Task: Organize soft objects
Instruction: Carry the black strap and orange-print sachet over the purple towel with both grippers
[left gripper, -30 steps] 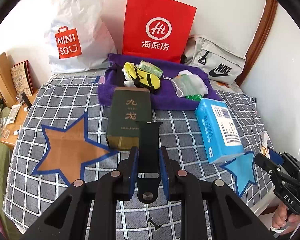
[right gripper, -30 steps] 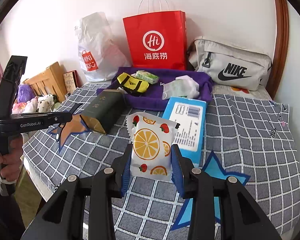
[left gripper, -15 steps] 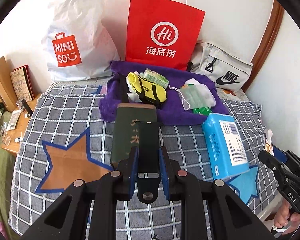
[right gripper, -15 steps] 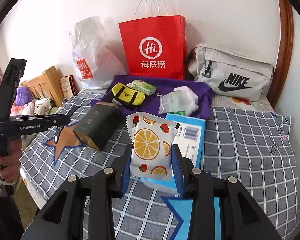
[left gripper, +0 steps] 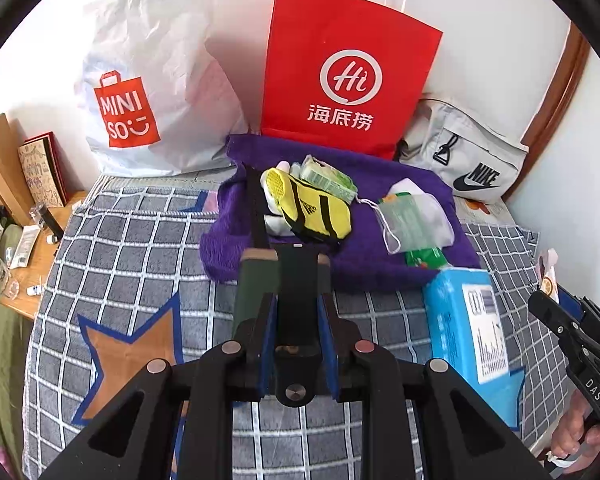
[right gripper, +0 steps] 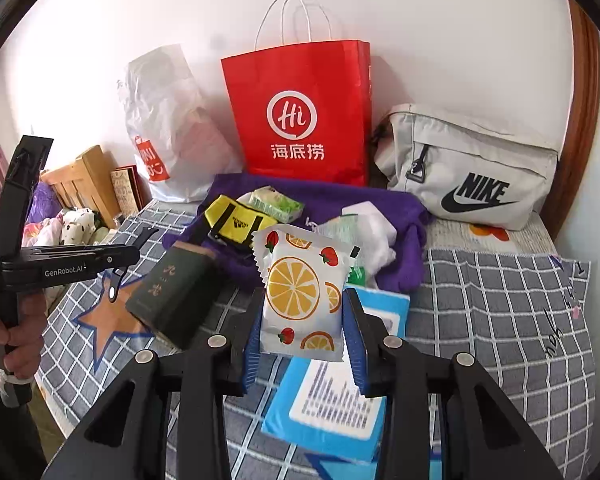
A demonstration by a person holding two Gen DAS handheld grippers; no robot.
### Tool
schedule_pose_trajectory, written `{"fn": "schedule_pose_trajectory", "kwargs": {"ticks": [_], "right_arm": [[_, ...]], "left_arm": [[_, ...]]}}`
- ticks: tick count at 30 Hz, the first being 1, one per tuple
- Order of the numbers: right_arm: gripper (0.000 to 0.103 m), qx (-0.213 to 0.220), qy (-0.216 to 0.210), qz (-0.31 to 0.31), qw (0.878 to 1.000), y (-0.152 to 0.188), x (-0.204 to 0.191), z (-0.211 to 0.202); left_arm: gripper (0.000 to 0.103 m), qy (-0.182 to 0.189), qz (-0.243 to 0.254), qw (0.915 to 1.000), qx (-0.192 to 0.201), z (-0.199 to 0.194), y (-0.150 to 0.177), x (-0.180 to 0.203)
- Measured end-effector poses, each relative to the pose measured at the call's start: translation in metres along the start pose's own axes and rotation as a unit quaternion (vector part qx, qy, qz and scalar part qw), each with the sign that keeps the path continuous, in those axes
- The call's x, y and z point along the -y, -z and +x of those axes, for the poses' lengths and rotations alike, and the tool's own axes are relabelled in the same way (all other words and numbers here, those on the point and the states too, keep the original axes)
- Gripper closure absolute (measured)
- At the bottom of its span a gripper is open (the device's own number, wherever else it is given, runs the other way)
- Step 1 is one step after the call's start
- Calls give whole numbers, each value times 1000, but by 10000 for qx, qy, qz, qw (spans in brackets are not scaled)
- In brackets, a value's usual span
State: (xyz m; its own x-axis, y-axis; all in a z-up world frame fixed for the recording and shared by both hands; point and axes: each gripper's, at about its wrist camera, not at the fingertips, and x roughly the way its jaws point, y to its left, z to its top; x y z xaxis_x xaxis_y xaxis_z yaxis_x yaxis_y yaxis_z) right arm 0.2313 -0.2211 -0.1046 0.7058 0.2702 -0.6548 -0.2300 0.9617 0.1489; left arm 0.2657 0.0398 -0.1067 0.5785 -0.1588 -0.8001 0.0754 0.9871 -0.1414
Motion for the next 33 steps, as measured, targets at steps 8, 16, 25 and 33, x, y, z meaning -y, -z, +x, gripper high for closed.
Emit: {"fn": "schedule_pose_trajectory", "kwargs": {"ticks": [8,16,25,33], "right_arm": [[66,42,49,32,10000,-23,7,21],[66,28,-94,224,9997,-50,19,45],[66,156,-59,179,9997,-85,30,69],[66,-167,-72,281,9994,-95,50,113]], "left_arm": [[83,47,-13,10000,8,18,-28,-1],[83,90,-108,9999,78,36,-58,2],[83,-15,-158,9999,50,64,-88,5],[83,-13,-317,9995,-35,92,-102,1]]}}
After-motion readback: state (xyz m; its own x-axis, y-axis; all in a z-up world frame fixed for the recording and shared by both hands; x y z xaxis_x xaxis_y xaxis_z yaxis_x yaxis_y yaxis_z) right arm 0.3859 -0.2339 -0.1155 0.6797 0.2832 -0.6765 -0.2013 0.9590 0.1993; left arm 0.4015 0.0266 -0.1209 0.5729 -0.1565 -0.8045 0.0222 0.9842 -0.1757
